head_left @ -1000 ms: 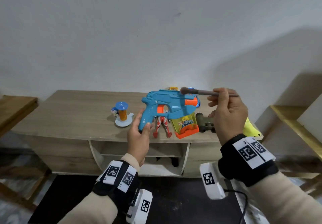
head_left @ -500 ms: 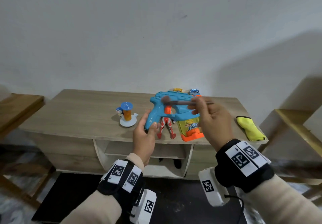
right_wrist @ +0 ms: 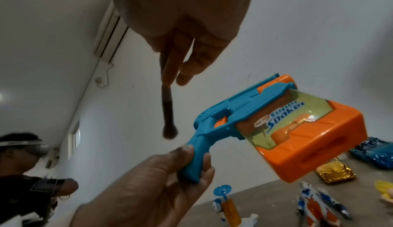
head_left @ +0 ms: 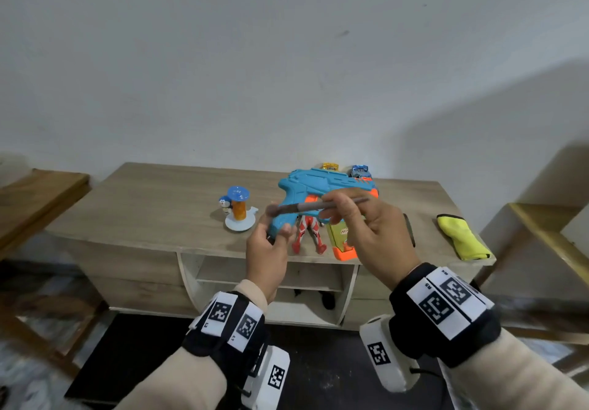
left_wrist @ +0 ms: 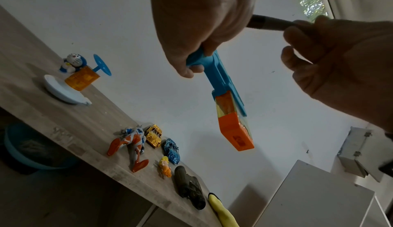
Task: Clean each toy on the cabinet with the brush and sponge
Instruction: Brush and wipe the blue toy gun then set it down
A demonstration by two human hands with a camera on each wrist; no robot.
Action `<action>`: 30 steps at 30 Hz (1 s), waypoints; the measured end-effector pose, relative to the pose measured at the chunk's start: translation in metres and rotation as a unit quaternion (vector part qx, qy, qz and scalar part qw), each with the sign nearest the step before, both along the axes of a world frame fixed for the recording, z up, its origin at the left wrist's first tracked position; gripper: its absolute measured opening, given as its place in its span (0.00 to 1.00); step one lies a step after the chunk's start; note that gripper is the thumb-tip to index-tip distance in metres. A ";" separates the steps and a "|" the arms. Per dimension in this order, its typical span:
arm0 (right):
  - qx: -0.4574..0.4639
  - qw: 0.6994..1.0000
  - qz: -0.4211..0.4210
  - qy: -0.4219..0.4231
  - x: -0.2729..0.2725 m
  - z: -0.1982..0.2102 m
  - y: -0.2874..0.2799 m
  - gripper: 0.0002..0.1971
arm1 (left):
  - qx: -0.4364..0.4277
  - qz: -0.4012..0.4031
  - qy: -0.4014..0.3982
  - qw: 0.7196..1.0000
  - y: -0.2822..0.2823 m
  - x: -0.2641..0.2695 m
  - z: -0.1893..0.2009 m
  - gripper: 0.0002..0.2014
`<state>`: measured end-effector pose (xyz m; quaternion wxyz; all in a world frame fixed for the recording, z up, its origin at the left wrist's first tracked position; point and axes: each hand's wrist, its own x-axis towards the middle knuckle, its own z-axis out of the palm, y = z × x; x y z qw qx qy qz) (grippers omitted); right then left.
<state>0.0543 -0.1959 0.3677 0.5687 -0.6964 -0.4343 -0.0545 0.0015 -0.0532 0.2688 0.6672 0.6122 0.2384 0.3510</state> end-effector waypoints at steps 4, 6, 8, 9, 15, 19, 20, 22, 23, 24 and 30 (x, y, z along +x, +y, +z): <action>0.006 0.991 -0.102 -0.082 0.005 -0.003 -0.001 0.10 | 0.007 -0.004 -0.009 1.000 0.000 -0.002 0.000 0.22; -0.076 0.992 -0.048 -0.085 0.004 -0.007 0.001 0.11 | 0.007 0.001 -0.007 1.000 -0.001 -0.002 -0.001 0.22; -0.098 0.993 0.011 -0.060 -0.001 -0.010 0.002 0.12 | -0.001 0.002 -0.008 1.000 -0.003 -0.002 0.000 0.23; -0.064 0.997 0.019 -0.037 -0.002 -0.009 0.002 0.12 | -0.003 0.000 -0.009 1.000 -0.003 -0.003 0.000 0.22; -0.036 0.994 -0.090 -0.054 0.005 -0.009 -0.006 0.10 | -0.023 -0.018 -0.026 0.999 -0.003 -0.006 0.000 0.25; -0.004 0.999 -0.036 -0.005 0.002 -0.008 -0.010 0.12 | -0.028 -0.009 -0.032 0.999 0.001 -0.005 -0.003 0.22; 0.038 0.998 -0.055 -0.001 0.004 -0.007 -0.011 0.12 | -0.027 -0.009 -0.031 0.999 0.002 -0.005 -0.003 0.22; 0.082 0.990 -0.119 -0.006 0.011 -0.006 -0.012 0.15 | -0.038 -0.010 -0.031 0.999 0.003 -0.005 -0.004 0.22; 0.080 0.985 -0.153 -0.013 0.014 -0.007 -0.012 0.16 | -0.042 -0.010 -0.031 0.999 0.003 -0.004 -0.003 0.23; 0.065 0.982 -0.177 -0.019 0.016 -0.008 -0.013 0.15 | -0.042 -0.012 -0.031 0.999 0.002 -0.003 0.000 0.23; 0.021 0.995 -0.097 0.025 0.005 -0.012 -0.017 0.14 | -0.029 -0.011 -0.032 0.999 -0.001 -0.001 0.004 0.23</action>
